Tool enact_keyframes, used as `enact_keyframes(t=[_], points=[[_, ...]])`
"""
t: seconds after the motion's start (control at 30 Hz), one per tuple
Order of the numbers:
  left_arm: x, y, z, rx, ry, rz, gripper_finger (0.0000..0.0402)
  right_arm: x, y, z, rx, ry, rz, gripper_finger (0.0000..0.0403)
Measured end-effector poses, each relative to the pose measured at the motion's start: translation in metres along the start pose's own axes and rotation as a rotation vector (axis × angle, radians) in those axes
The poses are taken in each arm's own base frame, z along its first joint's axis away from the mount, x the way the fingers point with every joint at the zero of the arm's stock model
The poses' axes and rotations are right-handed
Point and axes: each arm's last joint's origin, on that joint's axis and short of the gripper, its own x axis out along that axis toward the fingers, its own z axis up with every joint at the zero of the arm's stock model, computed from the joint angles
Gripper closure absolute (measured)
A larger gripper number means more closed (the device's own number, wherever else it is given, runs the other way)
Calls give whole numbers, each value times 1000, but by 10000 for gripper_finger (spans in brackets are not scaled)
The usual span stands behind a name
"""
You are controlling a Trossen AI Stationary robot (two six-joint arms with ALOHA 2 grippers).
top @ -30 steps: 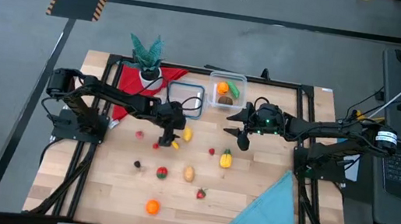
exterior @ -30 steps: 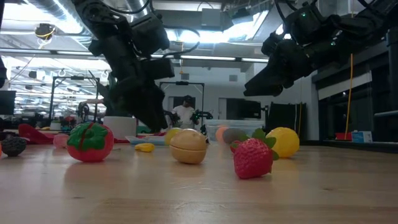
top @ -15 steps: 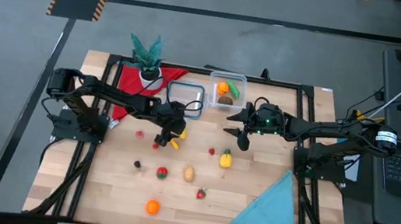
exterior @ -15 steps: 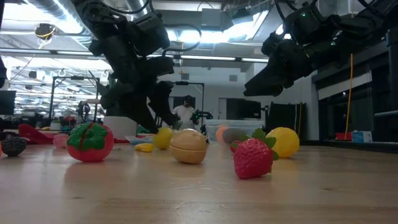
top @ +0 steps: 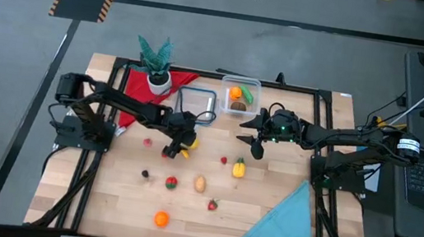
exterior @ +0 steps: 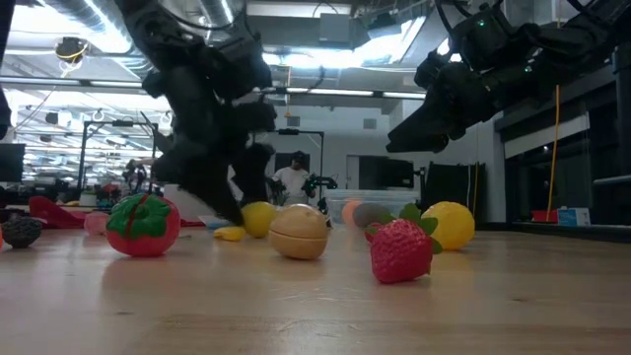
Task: Pick and placing Produce into tupperware
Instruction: Put the lemon into the transparent bin
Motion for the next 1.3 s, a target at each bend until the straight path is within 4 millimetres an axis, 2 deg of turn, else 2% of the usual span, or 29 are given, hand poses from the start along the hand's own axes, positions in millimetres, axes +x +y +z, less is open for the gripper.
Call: enact_keyframes(t=[0.2,0.4,1.0,1.3], points=[[17,-7,-1,-65,14,-30,113,0,0,0,0,-2,0,159],[16,-3,4,-165,-2,10,113,0,0,0,0,-2,0,159],[15,-1,3,-226,20,8,113,0,0,0,2,-2,0,160],[15,-3,1,-251,39,-5,152,0,0,0,3,-2,0,160]])
